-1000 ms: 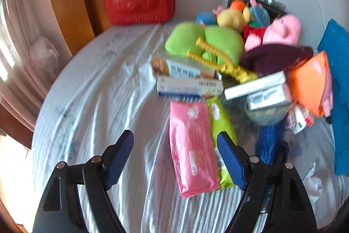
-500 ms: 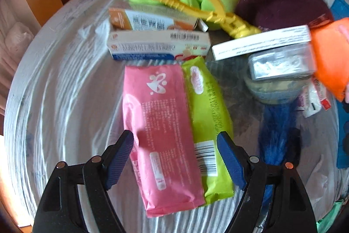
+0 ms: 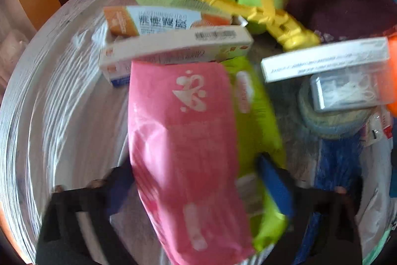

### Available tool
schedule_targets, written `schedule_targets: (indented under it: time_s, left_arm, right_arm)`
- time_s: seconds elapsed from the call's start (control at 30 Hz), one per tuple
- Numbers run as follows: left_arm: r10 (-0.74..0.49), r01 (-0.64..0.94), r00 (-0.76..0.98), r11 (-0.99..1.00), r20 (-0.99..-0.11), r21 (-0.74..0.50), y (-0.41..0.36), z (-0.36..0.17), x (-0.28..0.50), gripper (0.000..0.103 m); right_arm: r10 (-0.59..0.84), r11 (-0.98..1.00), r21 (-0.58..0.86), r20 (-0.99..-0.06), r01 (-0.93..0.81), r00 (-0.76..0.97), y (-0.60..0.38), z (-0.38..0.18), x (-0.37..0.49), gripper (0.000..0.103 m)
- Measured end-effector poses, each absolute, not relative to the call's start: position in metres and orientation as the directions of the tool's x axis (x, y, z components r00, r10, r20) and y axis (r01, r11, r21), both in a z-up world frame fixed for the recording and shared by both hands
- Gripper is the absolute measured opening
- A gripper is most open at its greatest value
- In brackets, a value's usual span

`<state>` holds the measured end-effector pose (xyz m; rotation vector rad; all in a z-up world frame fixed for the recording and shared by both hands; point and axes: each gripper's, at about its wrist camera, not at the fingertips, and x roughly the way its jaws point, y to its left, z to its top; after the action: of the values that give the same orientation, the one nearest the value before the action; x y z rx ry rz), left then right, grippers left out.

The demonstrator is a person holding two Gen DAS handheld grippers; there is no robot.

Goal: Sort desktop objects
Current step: 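Grasp the pink wipes pack with the left tool while the right tool approaches the clear floss box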

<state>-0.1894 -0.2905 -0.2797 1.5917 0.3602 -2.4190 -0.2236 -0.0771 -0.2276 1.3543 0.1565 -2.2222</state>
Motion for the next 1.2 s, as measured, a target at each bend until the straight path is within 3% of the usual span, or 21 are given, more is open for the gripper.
schedule_targets:
  time_s: [0.1, 0.17, 0.2, 0.23, 0.3, 0.57, 0.6, 0.63, 0.67, 0.77, 0.83, 0.9, 0.97, 1.03, 1.07, 1.13, 1.2]
  left_arm:
    - [-0.034, 0.322, -0.427, -0.94, -0.904, -0.117, -0.297, -0.262, -0.185, 0.046]
    - [-0.018, 0.312, -0.447, -0.94, -0.894, -0.138, -0.298, -0.25, -0.183, 0.035]
    - [-0.015, 0.301, -0.464, -0.943, -0.886, -0.142, -0.296, -0.244, -0.183, 0.03]
    - [-0.018, 0.289, -0.477, -0.948, -0.879, -0.137, -0.293, -0.238, -0.183, 0.027]
    - [-0.006, 0.266, -0.489, -0.953, -0.872, -0.142, -0.287, -0.233, -0.183, 0.025]
    - [-0.032, 0.229, -0.522, -0.968, -0.852, -0.103, -0.265, -0.209, -0.184, 0.02]
    - [-0.041, 0.233, -0.527, -0.968, -0.849, -0.098, -0.268, -0.206, -0.184, 0.019]
    - [-0.05, 0.235, -0.535, -0.968, -0.843, -0.092, -0.267, -0.203, -0.181, 0.019]
    - [-0.052, 0.235, -0.539, -0.968, -0.841, -0.09, -0.267, -0.204, -0.183, 0.019]
    - [-0.056, 0.236, -0.54, -0.968, -0.84, -0.087, -0.266, -0.204, -0.186, 0.018]
    - [-0.061, 0.239, -0.535, -0.968, -0.843, -0.082, -0.265, -0.207, -0.186, 0.018]
    - [-0.07, 0.238, -0.536, -0.969, -0.841, -0.072, -0.259, -0.208, -0.185, 0.018]
    - [-0.092, 0.239, -0.539, -0.97, -0.838, -0.047, -0.253, -0.204, -0.184, 0.018]
    - [-0.102, 0.242, -0.545, -0.969, -0.832, -0.04, -0.251, -0.199, -0.182, 0.018]
    - [-0.103, 0.244, -0.549, -0.969, -0.829, -0.042, -0.249, -0.196, -0.179, 0.018]
    - [-0.107, 0.242, -0.56, -0.969, -0.822, -0.039, -0.246, -0.19, -0.174, 0.018]
    - [-0.116, 0.241, -0.565, -0.97, -0.817, -0.029, -0.244, -0.186, -0.168, 0.018]
  right_arm:
    - [-0.403, -0.843, 0.171, -0.83, 0.51, -0.387, -0.084, -0.215, -0.226, 0.103]
    - [-0.424, -0.838, 0.192, -0.82, 0.511, -0.386, -0.084, -0.21, -0.229, 0.102]
    - [-0.422, -0.839, 0.193, -0.821, 0.509, -0.385, -0.086, -0.209, -0.232, 0.096]
    - [-0.421, -0.838, 0.191, -0.821, 0.511, -0.385, -0.087, -0.209, -0.233, 0.082]
    - [-0.415, -0.841, 0.18, -0.82, 0.511, -0.394, -0.09, -0.209, -0.238, 0.071]
    - [-0.404, -0.825, 0.13, -0.817, 0.551, -0.411, -0.107, -0.208, -0.243, 0.079]
    - [-0.395, -0.825, 0.115, -0.818, 0.553, -0.419, -0.11, -0.208, -0.243, 0.072]
    - [-0.403, -0.821, 0.115, -0.811, 0.559, -0.424, -0.111, -0.205, -0.241, 0.056]
    - [-0.413, -0.816, 0.121, -0.807, 0.566, -0.422, -0.111, -0.204, -0.24, 0.052]
    - [-0.403, -0.814, 0.116, -0.82, 0.569, -0.408, -0.114, -0.206, -0.244, 0.053]
    - [-0.392, -0.814, 0.115, -0.832, 0.57, -0.393, -0.118, -0.212, -0.248, 0.064]
    - [-0.381, -0.811, 0.096, -0.835, 0.577, -0.396, -0.122, -0.217, -0.248, 0.065]
    - [-0.377, -0.805, 0.075, -0.83, 0.588, -0.41, -0.124, -0.214, -0.244, 0.058]
    - [-0.398, -0.796, 0.085, -0.819, 0.599, -0.413, -0.122, -0.209, -0.239, 0.032]
    - [-0.407, -0.795, 0.083, -0.808, 0.601, -0.427, -0.119, -0.203, -0.236, 0.027]
    - [-0.442, -0.786, 0.111, -0.788, 0.608, -0.428, -0.115, -0.195, -0.231, 0.005]
    - [-0.471, -0.767, 0.131, -0.78, 0.628, -0.412, -0.112, -0.189, -0.226, 0.004]
